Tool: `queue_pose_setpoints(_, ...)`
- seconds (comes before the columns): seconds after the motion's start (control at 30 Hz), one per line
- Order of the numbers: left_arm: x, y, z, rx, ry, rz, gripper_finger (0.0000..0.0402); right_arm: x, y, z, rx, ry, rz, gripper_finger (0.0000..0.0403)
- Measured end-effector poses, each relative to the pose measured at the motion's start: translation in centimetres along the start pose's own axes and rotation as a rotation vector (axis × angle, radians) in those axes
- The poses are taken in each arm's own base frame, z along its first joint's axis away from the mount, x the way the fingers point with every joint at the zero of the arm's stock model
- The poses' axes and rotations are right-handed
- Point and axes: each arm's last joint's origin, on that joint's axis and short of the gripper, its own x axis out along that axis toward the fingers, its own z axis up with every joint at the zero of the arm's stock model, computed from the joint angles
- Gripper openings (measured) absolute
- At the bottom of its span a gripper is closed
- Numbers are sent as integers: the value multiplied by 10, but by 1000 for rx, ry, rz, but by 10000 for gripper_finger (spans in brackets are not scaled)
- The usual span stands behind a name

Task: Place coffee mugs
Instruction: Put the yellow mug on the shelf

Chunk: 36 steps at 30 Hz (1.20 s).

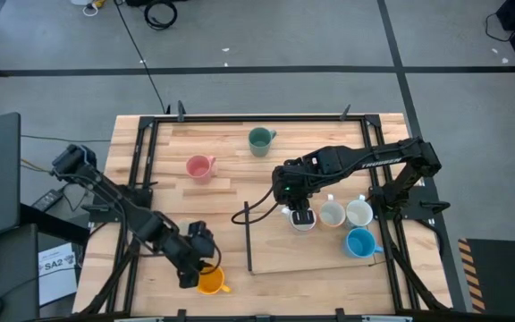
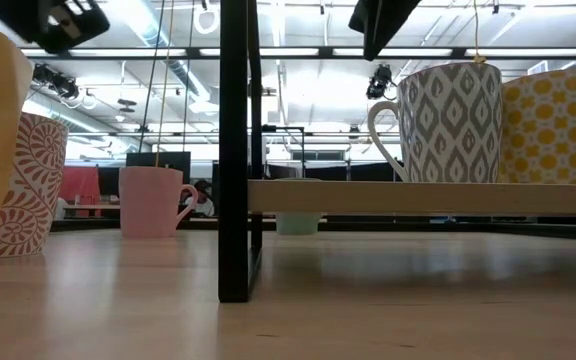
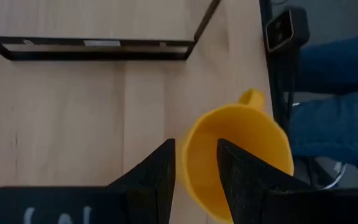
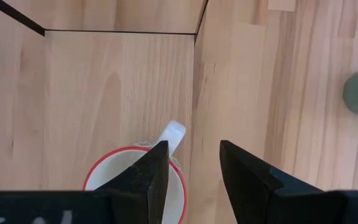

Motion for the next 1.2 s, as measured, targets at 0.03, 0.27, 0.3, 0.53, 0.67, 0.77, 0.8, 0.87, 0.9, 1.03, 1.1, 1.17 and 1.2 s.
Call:
queue_pose_setpoints(0.03, 1, -1, -1, 2, 6, 5, 123, 0, 0, 0, 0, 0, 0, 149)
queue_pose_setpoints(0.27, 2, -3, -11, -17, 48, 51, 123, 0, 0, 0, 0, 0, 0, 148)
queue_pose_setpoints(0.3, 1, -4, -12, -19, 49, 53, 123, 0, 0, 0, 0, 1, 0, 148)
queue_pose_setpoints(0.53, 6, -9, -17, -33, 61, 64, 123, 0, 0, 0, 0, 0, 0, 148)
queue_pose_setpoints(0.67, 18, -11, -21, -26, 91, 83, 123, 0, 0, 0, 0, 0, 0, 148)
queue_pose_setpoints(0.77, 28, -11, -25, -19, 120, 106, 123, 0, 0, 0, 0, 1, 0, 148)
queue_pose_setpoints(0.8, 30, -11, -25, -19, 124, 109, 123, 0, 0, 0, 0, 1, 0, 148)
queue_pose_setpoints(0.87, 33, -11, -27, -17, 136, 111, 123, 0, 0, 0, 0, 1, 0, 148)
queue_pose_setpoints(0.9, 35, -11, -27, -16, 142, 113, 123, 0, 0, 0, 0, 1, 0, 148)
queue_pose_setpoints(1.03, 36, -11, -28, -41, 147, 117, 123, 0, 0, 0, 0, 1, 0, 148)
queue_pose_setpoints(1.1, 36, -11, -28, -36, 149, 115, 123, 0, 0, 0, 0, 1, 0, 148)
queue_pose_setpoints(1.17, 36, -11, -28, -28, 149, 114, 123, 0, 0, 0, 0, 1, 0, 148)
queue_pose_setpoints(1.2, 36, -11, -28, -26, 149, 113, 123, 0, 0, 0, 0, 1, 0, 148)
